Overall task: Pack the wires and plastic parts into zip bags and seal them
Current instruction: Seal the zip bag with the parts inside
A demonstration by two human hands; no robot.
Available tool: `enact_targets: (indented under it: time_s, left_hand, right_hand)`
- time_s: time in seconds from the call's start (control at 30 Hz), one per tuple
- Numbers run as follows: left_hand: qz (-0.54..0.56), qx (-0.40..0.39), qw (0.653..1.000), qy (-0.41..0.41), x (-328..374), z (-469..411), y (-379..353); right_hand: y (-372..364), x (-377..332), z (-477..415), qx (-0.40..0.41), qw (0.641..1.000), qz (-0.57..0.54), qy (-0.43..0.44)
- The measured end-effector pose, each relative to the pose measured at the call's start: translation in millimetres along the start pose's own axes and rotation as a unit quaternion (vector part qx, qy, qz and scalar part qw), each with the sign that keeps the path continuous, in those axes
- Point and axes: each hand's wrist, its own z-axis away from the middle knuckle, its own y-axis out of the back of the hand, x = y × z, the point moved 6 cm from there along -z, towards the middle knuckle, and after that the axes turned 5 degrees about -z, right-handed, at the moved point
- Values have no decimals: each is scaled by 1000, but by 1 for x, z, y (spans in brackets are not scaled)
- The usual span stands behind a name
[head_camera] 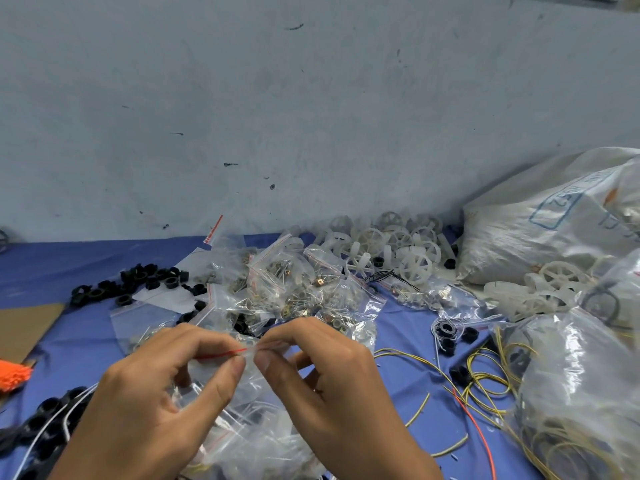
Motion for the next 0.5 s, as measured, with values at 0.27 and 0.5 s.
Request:
enact_targets:
  time_s: [0.27,0.5]
  left_hand:
    - [-30,2,999,28,-11,4,1]
    - [-41,-6,999,16,-2,3,-6]
  right_hand:
    - [5,-2,0,6,1000,-7,0]
    - [3,-2,0,12,1000,4,13]
